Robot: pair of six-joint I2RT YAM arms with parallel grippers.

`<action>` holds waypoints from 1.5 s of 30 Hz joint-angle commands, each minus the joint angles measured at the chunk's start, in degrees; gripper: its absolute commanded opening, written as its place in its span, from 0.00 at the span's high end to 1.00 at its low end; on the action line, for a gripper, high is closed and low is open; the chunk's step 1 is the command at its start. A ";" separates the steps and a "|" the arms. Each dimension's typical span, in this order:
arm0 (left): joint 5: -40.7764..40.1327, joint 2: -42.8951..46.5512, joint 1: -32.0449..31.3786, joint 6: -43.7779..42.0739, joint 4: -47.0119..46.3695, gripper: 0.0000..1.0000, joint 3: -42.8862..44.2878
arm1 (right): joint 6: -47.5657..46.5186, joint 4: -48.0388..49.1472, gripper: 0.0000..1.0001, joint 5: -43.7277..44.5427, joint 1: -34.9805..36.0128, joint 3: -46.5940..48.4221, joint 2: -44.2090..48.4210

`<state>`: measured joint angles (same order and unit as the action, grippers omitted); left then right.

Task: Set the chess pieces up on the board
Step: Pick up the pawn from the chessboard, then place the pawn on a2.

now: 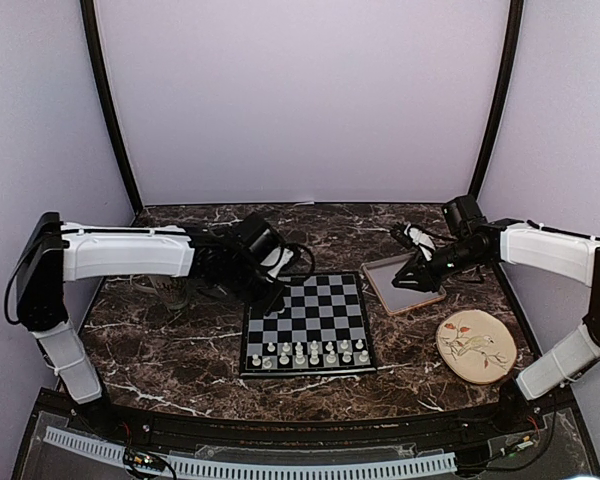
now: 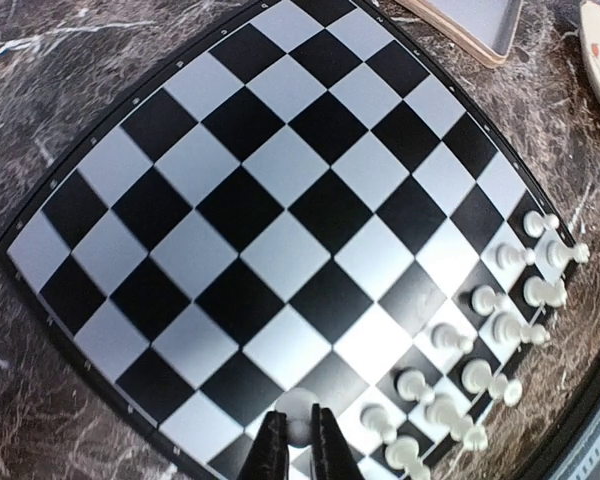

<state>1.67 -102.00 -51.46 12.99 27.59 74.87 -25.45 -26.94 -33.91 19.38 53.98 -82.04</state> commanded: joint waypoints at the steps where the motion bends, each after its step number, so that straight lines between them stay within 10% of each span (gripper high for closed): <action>1: -0.12 10.71 0.31 2.23 4.48 0.96 -8.06 | -0.63 0.24 0.76 -1.40 -0.30 0.97 -0.83; 45: 4.71 8.90 -0.73 2.74 1.76 0.94 -18.27 | -1.15 -0.37 0.76 -1.69 -0.30 1.19 -1.68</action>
<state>5.80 -95.11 -51.66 15.68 28.23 58.41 -26.13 -27.27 -34.83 19.38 54.00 -83.44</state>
